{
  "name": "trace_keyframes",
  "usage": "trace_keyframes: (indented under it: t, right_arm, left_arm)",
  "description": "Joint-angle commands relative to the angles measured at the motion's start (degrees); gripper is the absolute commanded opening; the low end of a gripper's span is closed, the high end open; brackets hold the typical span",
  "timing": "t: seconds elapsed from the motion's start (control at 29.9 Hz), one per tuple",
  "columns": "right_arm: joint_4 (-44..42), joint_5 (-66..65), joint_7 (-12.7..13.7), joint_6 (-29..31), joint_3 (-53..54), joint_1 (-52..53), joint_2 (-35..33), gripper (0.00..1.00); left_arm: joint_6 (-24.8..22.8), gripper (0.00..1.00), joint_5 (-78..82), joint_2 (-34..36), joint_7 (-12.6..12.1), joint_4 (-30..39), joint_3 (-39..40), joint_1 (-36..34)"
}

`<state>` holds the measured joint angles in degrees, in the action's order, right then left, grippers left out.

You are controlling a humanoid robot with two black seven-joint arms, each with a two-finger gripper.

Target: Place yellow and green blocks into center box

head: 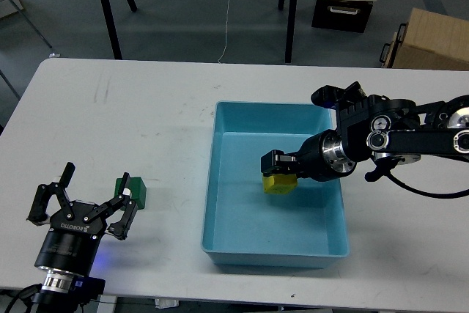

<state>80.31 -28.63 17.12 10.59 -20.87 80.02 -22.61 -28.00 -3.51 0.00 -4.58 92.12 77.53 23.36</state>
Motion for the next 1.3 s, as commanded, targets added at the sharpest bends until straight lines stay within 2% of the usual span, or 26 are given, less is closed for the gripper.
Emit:
trace_keyframes:
  t: [0.0,0.03,0.2,0.37,0.4,0.5,0.6,0.73,0.84,0.94,1.04,1.14,1.27]
  right_arm:
    - [0.02,0.25,-0.33,-0.39,-0.13,-0.21,-0.51,0.84]
    - [0.11,0.42,-0.33,-0.4,-0.05,-0.21,-0.68,0.87]
    - [0.63,1.82,-0.59,-0.74,2.05,-0.12,-2.88,0.89]
    - [-0.42,6.74,-1.56,-5.83,10.66,-1.88,-6.3,0.91]
    - [-1.03,7.45,-1.56,-6.8,12.33,-2.23,-6.92,0.96]
    - [-6.03,8.68,-1.56,-7.78,17.43,-3.37,-7.63,0.97]
    - [-11.56,10.17,-1.74,-8.04,26.63,-7.4,-6.84,0.97]
    - [-19.47,11.85,-2.0,-6.55,48.32,-18.03,-5.18,0.98]
    - [-22.21,12.28,-2.88,-2.17,65.03,-25.06,-1.22,0.98]
    - [-24.14,17.45,-3.14,6.95,78.14,-31.92,-0.16,0.98]
    - [-24.86,27.98,-3.23,14.97,86.85,-38.42,-0.42,0.98]
    - [-23.37,39.07,-3.14,17.41,94.58,-46.85,-1.3,0.98]
    - [-16.96,43.92,-3.14,17.41,106.1,-60.64,-1.91,0.98]
  left_arm:
    - [0.0,1.0,0.78,0.0,0.01,-0.01,-0.01,0.02]
    - [0.0,1.0,1.05,0.0,0.01,-0.01,-0.01,0.02]
    - [0.0,1.0,1.67,0.0,0.01,-0.01,-0.01,0.02]
    - [0.0,1.0,1.67,0.0,0.01,-0.01,-0.01,0.02]
    - [0.0,1.0,1.75,0.0,-0.08,-0.01,-0.01,0.02]
    - [0.0,1.0,2.01,0.0,0.01,-0.01,-0.09,0.02]
    - [0.0,1.0,2.1,0.0,0.01,-0.1,-0.09,-0.24]
    - [0.0,1.0,2.1,0.0,0.01,-0.54,-0.01,-1.03]
    - [0.0,1.0,2.02,0.0,-0.08,-1.24,-0.01,-1.56]
    - [0.0,1.0,2.02,0.0,0.01,-1.42,-0.01,-1.74]
    - [0.0,1.0,1.93,0.0,0.01,-1.59,0.08,-1.82]
    - [0.0,1.0,1.93,0.0,0.01,-1.59,0.61,-1.82]
    - [0.0,1.0,1.93,0.0,0.1,-1.59,0.96,-2.0]
